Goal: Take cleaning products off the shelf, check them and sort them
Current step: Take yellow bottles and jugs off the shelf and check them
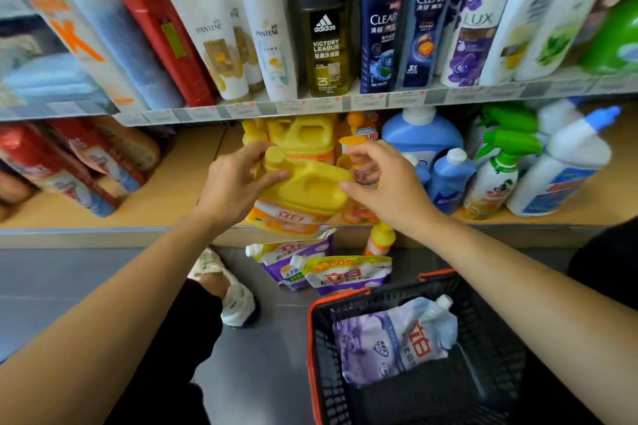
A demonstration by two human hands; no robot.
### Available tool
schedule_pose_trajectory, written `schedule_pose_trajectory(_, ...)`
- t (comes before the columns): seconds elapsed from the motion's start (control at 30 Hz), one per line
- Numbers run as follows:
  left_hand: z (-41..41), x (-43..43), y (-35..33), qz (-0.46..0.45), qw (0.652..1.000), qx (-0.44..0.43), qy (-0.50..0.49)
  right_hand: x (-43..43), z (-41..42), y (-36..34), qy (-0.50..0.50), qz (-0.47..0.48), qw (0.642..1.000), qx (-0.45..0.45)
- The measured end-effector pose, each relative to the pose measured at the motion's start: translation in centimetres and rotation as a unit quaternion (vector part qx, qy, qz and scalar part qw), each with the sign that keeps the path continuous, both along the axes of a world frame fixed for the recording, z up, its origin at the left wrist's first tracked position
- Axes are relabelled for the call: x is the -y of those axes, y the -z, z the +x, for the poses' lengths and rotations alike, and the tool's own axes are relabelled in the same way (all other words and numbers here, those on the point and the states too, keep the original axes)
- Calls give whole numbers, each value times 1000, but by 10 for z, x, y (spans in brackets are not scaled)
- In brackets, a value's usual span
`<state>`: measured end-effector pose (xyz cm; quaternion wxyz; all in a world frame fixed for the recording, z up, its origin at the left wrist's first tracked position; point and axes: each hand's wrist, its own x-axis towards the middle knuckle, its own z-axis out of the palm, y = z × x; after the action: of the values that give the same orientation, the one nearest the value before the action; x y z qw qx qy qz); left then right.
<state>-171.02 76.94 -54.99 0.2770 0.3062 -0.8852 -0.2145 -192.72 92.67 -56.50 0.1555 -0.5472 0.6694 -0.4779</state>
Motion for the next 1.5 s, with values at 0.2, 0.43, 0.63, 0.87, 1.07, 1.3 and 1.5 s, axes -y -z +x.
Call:
schedule_pose_trajectory(0.2, -14, -63, -36, 26, 998, -38, 36, -37, 5, -29, -49, 4, 997, -61)
schedule_pose_trajectory(0.43, -57, -120, -31, 211, 957, -144, 137, -81, -29, -51, -7, 32, 998, -47)
schedule_pose_trajectory(0.63, -83, -129, -26, 332, 905, -124, 234, -114, -65, -56, -40, 46, 997, 47)
schedule_pose_trajectory(0.87, -95, -132, -27, 482, 792, -72, 367, -139, -92, -55, -101, 46, 968, 225)
schedule_pose_trajectory(1.07, -96, -143, -28, 492, 786, -104, 360, -148, -91, -54, -116, 46, 958, 258)
schedule_pose_trajectory(1.3, -105, -166, -15, 398, 869, -194, 221, -149, -77, -56, -21, 37, 993, 108)
schedule_pose_trajectory(1.5, -113, -170, -8, 276, 925, -212, 155, -145, -66, -58, 43, 44, 998, -17)
